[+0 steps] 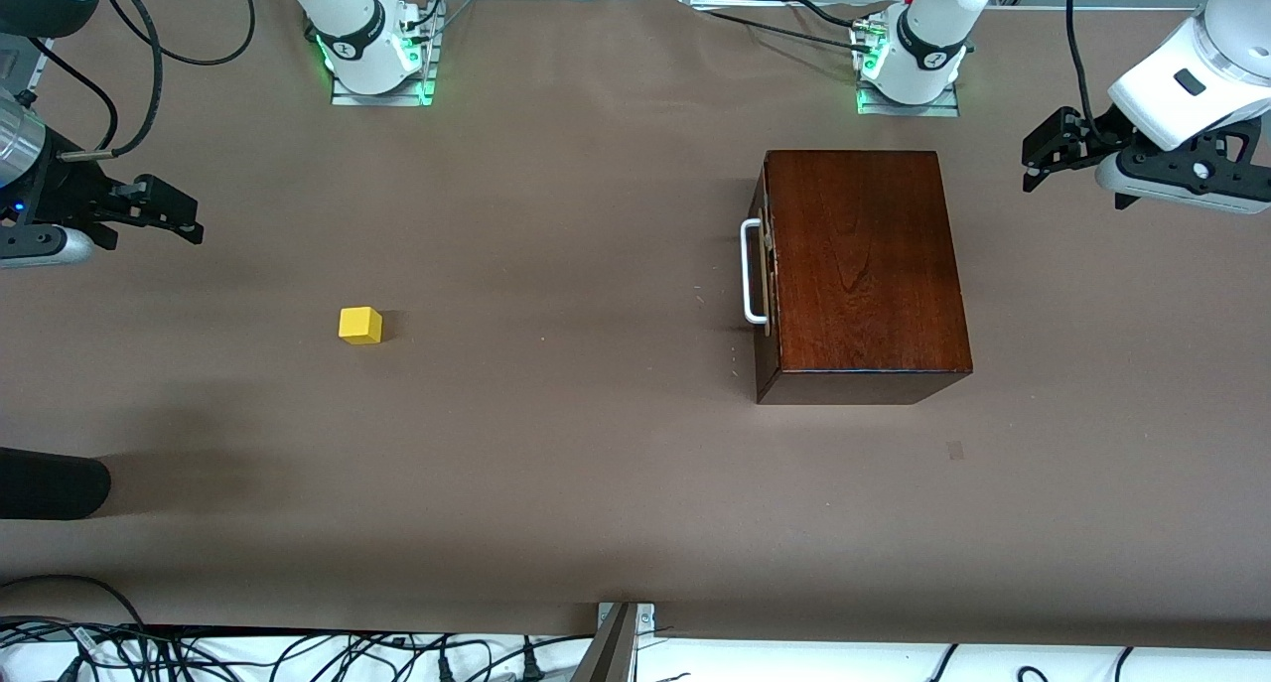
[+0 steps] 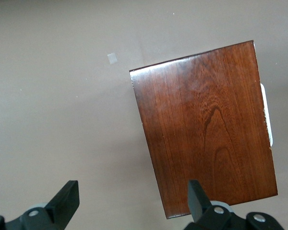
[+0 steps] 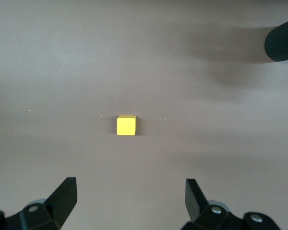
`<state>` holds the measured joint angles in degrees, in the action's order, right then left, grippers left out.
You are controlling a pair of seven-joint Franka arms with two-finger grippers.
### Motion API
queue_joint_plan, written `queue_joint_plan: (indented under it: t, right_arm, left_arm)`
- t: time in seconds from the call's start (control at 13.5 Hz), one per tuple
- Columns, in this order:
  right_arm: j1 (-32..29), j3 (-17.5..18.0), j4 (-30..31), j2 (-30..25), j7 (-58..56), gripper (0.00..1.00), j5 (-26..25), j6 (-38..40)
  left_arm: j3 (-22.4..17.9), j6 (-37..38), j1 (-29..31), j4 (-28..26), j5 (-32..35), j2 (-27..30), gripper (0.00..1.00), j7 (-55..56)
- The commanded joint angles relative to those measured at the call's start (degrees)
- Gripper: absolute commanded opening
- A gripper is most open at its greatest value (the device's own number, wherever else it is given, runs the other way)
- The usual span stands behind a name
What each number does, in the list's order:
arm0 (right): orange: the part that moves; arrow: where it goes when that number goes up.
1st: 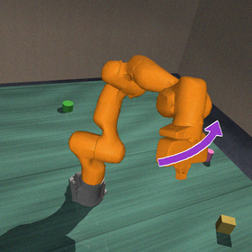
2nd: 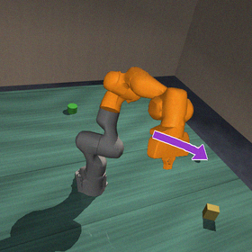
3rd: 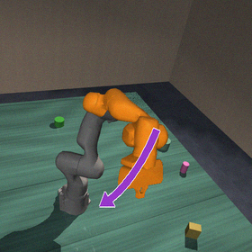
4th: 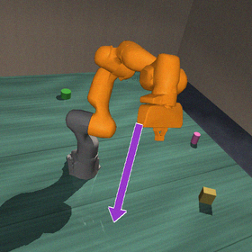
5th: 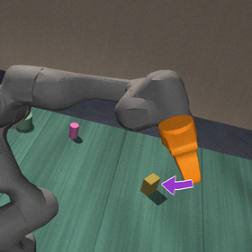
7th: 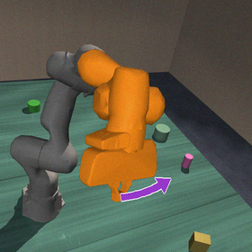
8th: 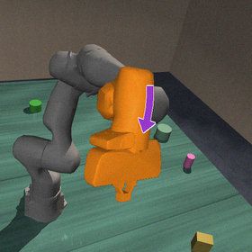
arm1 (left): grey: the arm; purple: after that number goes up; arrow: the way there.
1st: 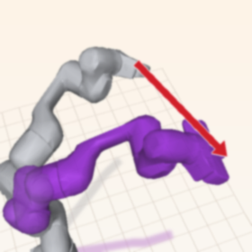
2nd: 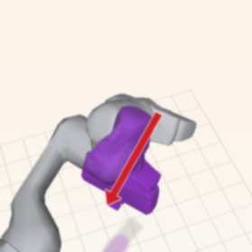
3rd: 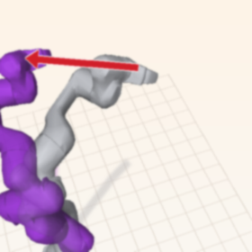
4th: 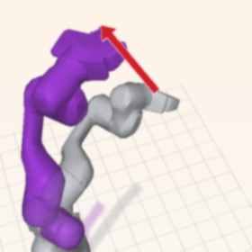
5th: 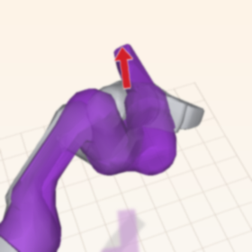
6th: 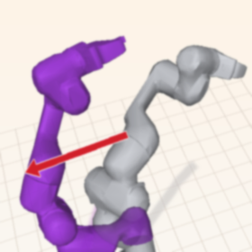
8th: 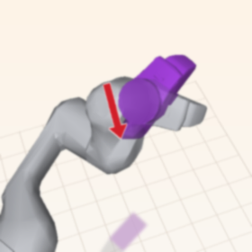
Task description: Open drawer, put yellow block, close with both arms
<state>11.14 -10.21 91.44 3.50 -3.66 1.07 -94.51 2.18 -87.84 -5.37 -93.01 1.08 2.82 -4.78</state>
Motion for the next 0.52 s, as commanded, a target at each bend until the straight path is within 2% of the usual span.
queue_joint_plan:
  t: [0.0,0.44]
  right_arm:
    - [-0.4,0.3,-1.1,0.5,-0.3,1.00,0.2,0.3]
    - [-0.3,0.4,-1.1,0.5,-0.3,1.00,0.3,0.2]
  left_arm:
    - [-0.4,1.7,-0.7,1.9,0.1,-0.9,1.00,-0.3]
    - [-0.3,2.5,-1.0,2.0,0.1,-0.9,1.00,-0.4]
